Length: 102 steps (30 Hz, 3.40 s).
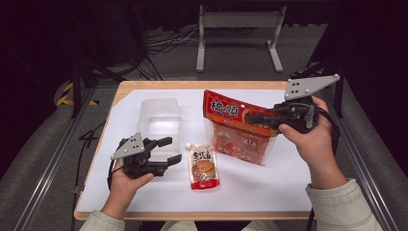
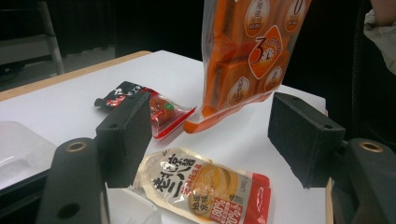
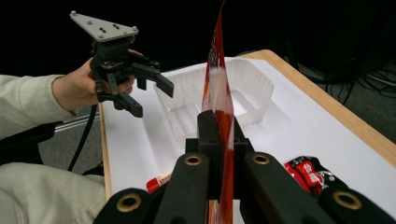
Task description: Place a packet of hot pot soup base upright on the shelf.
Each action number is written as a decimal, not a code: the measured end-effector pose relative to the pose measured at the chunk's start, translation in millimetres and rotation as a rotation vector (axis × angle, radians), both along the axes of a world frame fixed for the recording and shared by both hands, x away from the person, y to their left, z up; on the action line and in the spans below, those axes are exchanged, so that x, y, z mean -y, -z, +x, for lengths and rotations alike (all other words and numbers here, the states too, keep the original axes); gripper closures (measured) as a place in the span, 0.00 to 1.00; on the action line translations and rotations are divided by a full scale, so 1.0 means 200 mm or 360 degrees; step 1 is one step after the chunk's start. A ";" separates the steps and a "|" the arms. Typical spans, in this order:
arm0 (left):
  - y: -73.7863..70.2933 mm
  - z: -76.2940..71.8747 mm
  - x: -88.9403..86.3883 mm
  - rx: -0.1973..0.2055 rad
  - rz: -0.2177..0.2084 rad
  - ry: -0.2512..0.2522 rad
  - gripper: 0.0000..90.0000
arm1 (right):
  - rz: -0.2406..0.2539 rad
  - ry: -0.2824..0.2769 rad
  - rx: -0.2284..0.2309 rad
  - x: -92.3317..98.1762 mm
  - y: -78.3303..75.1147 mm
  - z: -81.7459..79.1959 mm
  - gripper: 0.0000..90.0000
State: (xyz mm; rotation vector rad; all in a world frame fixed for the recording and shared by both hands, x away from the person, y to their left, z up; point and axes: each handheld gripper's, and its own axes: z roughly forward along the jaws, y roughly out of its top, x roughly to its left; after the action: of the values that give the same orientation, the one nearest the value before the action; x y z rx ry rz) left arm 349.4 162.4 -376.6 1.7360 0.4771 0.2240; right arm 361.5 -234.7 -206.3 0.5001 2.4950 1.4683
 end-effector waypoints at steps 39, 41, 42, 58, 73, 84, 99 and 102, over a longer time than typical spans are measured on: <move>-0.01 0.09 0.19 0.0035 -0.0073 0.0162 0.25 | 0.0092 -0.0267 0.0016 -0.30 0.06 -0.02 1.00; -0.01 0.10 0.19 0.0048 -0.0080 0.0174 0.24 | 0.0100 -0.0268 0.0018 -0.31 0.06 -0.02 1.00; -0.01 0.10 0.19 0.0055 -0.0081 0.0182 0.24 | 0.0104 -0.0271 0.0018 -0.31 0.06 -0.02 1.00; -0.05 0.08 0.26 0.0198 -0.0114 0.0281 0.46 | 0.0148 -0.0283 0.0022 -0.35 0.10 -0.02 1.00; -0.08 0.03 0.28 0.0202 -0.0055 0.0423 0.78 | 0.0219 -0.0261 0.0014 -0.27 0.13 -0.01 1.00; -0.05 0.03 0.29 0.0181 -0.0082 0.0409 0.78 | 0.0178 -0.0241 0.0077 -0.28 0.13 -0.02 1.00; -0.07 0.02 0.29 0.0110 -0.0124 0.0392 0.78 | 0.0171 -0.0242 0.0114 -0.27 0.13 -0.02 0.99; -0.07 0.02 0.28 0.0100 -0.0156 0.0398 0.78 | 0.0189 -0.0228 0.0125 -0.25 0.13 -0.02 0.94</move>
State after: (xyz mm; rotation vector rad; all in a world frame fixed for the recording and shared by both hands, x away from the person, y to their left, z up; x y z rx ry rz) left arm 353.8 105.8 -362.0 1.6695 0.2182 0.0745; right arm 358.1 -183.9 -231.8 0.2813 2.4374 1.6625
